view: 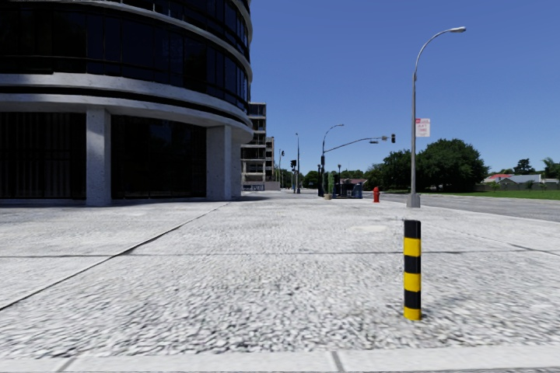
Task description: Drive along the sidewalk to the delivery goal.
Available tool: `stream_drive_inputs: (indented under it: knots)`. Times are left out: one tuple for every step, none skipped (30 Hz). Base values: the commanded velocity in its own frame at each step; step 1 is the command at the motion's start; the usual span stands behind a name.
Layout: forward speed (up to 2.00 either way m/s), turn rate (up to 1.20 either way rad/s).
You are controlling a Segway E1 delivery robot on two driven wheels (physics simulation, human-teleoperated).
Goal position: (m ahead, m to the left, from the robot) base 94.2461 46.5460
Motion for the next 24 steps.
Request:
stream_drive_inputs:
  knots:
    - [2.00, 0.00]
    - [2.00, 0.00]
    - [2.00, 0.00]
    - [2.00, 0.00]
    - [2.00, 0.00]
    - [1.94, 0.00]
    - [1.78, 0.00]
    - [1.78, 0.00]
    - [1.60, 0.00]
    - [1.50, 0.00]
    - [1.42, 0.00]
    - [1.39, 0.00]
    - [1.39, 0.00]
    - [1.38, 0.00]
    - [1.38, 0.00]
    - [1.38, 0.00]
    - [1.38, 0.00]
    - [1.38, 0.00]
    - [1.38, 0.00]
    - [1.38, 0.00]
    - [1.38, 0.00]
    - [1.38, 0.00]
    - [1.38, 0.00]
    - [1.38, 0.00]
